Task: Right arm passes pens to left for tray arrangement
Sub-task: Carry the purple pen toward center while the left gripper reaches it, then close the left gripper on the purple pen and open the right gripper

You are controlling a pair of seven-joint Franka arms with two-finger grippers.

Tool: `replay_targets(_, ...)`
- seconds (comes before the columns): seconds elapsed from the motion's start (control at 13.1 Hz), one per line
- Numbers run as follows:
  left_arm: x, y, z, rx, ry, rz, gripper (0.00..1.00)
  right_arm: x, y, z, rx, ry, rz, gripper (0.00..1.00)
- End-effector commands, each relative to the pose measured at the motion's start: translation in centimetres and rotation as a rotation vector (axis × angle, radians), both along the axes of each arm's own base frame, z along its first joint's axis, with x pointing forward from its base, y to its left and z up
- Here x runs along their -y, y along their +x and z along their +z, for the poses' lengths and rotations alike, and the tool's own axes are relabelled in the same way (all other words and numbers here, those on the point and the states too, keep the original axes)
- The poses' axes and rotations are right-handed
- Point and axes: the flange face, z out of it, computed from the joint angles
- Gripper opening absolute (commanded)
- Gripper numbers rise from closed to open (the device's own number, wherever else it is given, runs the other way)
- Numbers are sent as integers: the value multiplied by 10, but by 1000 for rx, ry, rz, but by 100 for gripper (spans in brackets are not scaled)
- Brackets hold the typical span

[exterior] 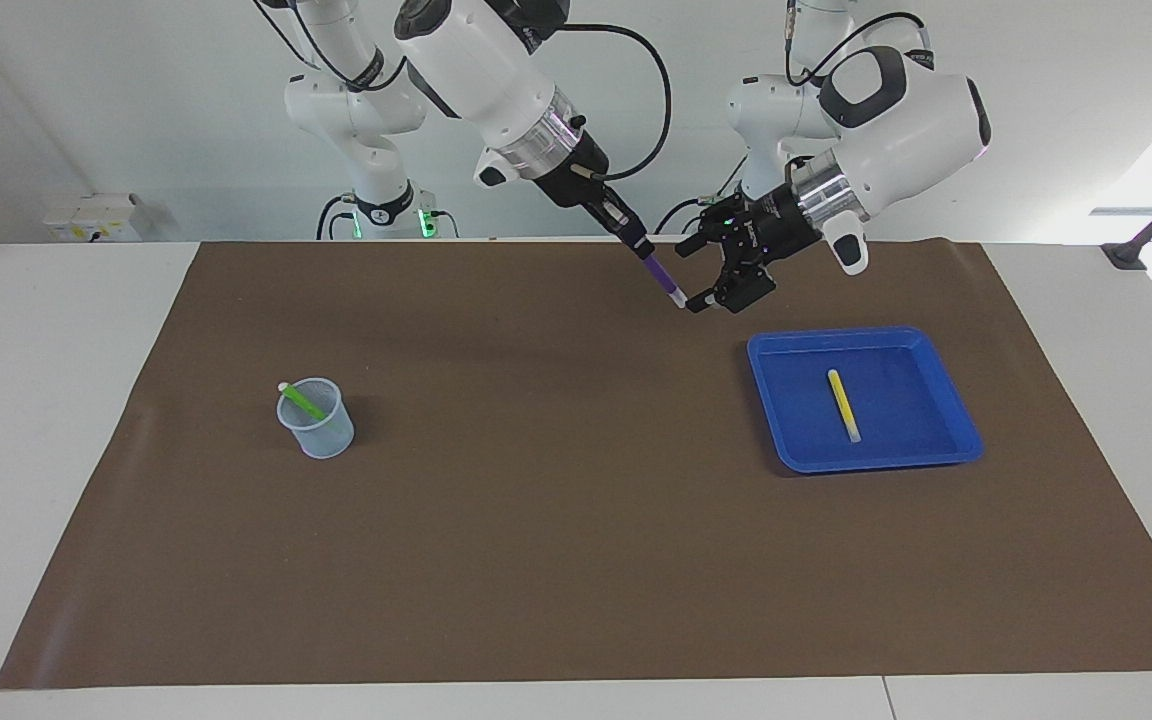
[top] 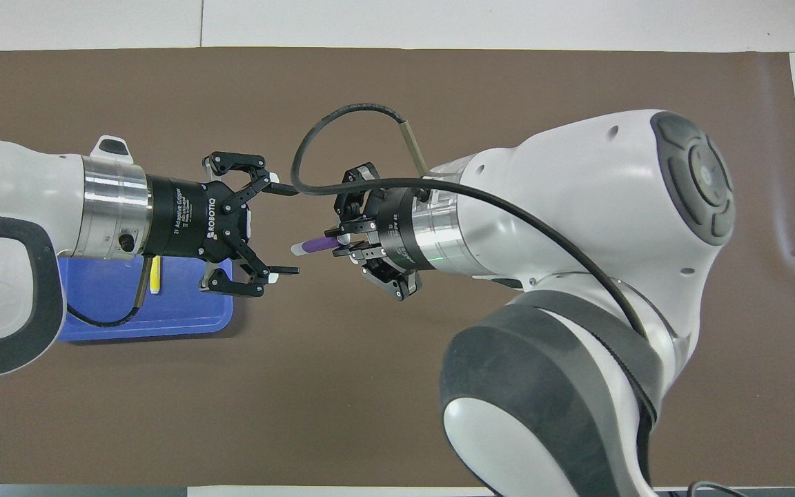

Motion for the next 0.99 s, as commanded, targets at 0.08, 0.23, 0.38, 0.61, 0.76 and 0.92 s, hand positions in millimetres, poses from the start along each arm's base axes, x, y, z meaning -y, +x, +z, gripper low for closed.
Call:
replay_targets(0.08,-9,-9,-6,31,-41,66,100,-6,0,4,-9,25,-1,0)
replay_targets(0.23,-3,-13,-10,49,-49,81,95,-10,-3,4,-7,24,6,0)
replay_targets(0.38,-3,-15,-12,60,-47,72,88,-11,-4,4,-5,22,8,0)
replay_targets(0.61,-1,-15,-12,62,-53,78,72,-11,-5,4,-5,22,10,0)
replay_targets(0.76,-2,-15,-12,63,-53,75,55,-13,-6,4,-4,20,13,0)
replay_targets(0.92,-1,-16,-12,64,-53,70,51,-13,-6,4,-3,18,14,0)
